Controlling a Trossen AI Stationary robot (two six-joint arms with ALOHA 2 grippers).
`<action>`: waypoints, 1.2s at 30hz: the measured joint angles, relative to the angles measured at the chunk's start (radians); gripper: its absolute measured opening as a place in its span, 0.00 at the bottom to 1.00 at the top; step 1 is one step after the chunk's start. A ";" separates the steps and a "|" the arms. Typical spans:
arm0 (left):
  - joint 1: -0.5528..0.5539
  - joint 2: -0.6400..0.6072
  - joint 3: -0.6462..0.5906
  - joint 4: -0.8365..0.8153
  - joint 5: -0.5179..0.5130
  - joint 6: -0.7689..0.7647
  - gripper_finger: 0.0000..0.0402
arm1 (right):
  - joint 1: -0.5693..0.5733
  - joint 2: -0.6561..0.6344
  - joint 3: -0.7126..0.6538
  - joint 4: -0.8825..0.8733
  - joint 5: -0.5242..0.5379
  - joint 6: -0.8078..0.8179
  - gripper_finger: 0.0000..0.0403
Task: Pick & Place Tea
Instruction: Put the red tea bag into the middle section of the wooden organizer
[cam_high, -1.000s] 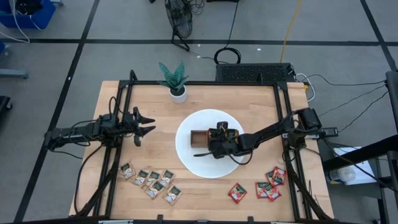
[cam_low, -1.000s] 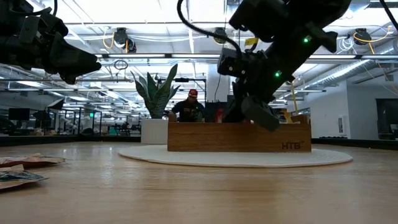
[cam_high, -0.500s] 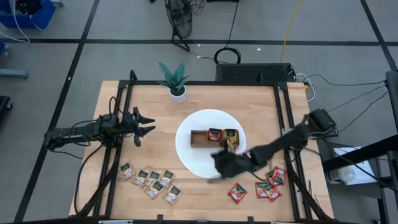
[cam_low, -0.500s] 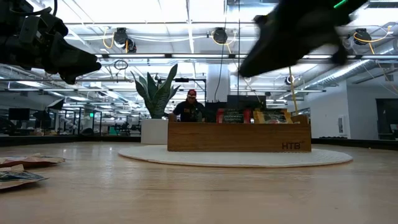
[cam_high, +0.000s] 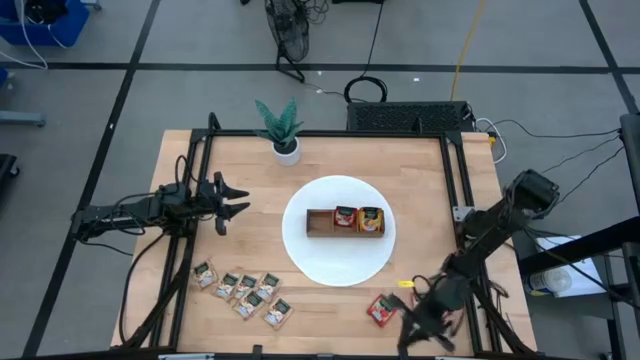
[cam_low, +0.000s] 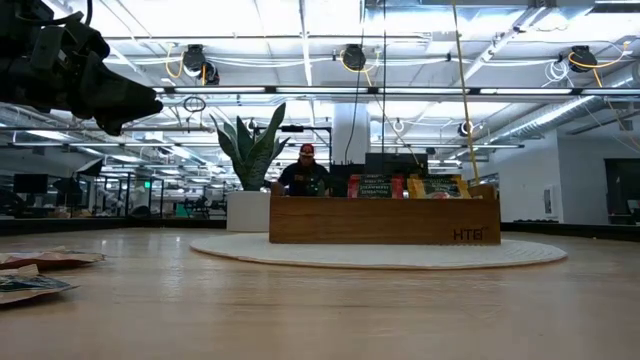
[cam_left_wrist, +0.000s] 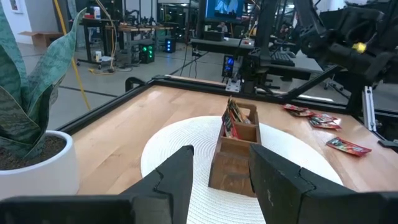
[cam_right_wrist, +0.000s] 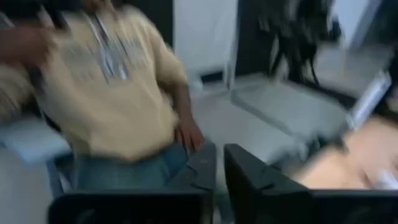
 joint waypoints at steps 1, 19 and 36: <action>0.000 0.000 0.000 0.000 0.000 0.000 0.39 | 0.017 0.010 0.000 0.027 0.012 -0.007 0.11; 0.000 0.000 0.000 0.000 0.000 0.000 0.39 | 0.001 0.313 0.540 -1.081 0.291 0.472 0.50; 0.000 0.000 0.000 0.000 0.000 0.000 0.39 | -0.052 0.311 0.429 -1.265 0.158 0.868 0.19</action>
